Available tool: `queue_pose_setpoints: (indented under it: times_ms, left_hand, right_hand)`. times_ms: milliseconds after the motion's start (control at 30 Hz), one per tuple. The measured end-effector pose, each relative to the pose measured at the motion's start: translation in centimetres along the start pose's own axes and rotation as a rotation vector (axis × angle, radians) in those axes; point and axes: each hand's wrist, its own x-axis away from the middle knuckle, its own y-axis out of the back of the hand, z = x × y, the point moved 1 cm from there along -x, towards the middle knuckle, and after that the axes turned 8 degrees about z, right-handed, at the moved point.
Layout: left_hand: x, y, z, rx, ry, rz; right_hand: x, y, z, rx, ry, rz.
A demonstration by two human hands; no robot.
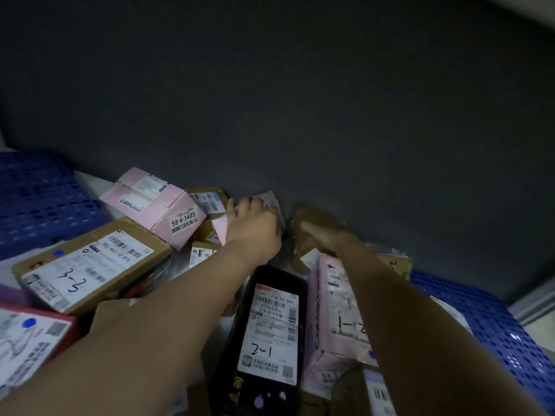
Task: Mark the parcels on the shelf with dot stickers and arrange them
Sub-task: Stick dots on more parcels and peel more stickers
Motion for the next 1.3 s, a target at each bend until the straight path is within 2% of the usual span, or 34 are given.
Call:
queue_pose_setpoints:
  times_ms: [67,167,300,367,467,533,633,733,800,900,1000,1133,1300]
  left_hand:
    - [0.8,0.6,-0.1,0.037,0.008,-0.014]
    - [2.2,2.0,0.1,0.116,0.048,-0.059]
    - [4.9,4.6,0.8,0.417,0.107,-0.128]
    - [7.1,6.0,1.2,0.649,0.131,-0.09]
    - [10.9,8.0,2.0,0.945,0.154,-0.013]
    - [13.4,9.0,2.8,1.095,0.141,0.013]
    - [17.1,10.2,3.7,1.299,0.15,0.085]
    - [20.1,10.9,4.2,1.431,0.125,0.112]
    - [21.8,11.4,4.3,1.502,0.128,0.07]
    - [24.1,12.6,4.2,1.445,0.127,-0.04]
    - [25.7,13.4,4.6,1.361,0.098,-0.146]
    - [27.0,13.5,4.6,1.266,0.069,-0.163]
    - [29.1,13.5,4.5,1.288,0.088,-0.047]
  right_hand:
    - [10.1,0.7,5.9,-0.096,-0.043,-0.106]
    - [17.8,1.5,9.4,-0.141,-0.019,-0.265]
    - [23.5,1.2,11.1,-0.394,0.215,-0.225]
    - [26.2,0.8,11.7,-0.59,0.284,-0.085]
    - [30.8,-0.2,11.8,-0.961,0.271,0.287]
    - [33.1,-0.8,11.2,-1.121,0.261,0.493]
    - [36.6,-2.4,10.5,-1.22,0.272,0.741]
    - [39.0,-4.2,10.4,-1.263,0.302,0.825]
    - [40.5,-4.9,10.8,-1.251,0.307,0.766]
    - [42.6,-5.6,11.2,-1.221,0.309,0.563]
    - [44.6,-6.1,11.0,-1.073,0.441,0.399]
    - [46.2,-7.1,10.8,-0.859,0.548,0.344]
    - [46.5,-8.5,10.1,-1.041,0.549,0.381]
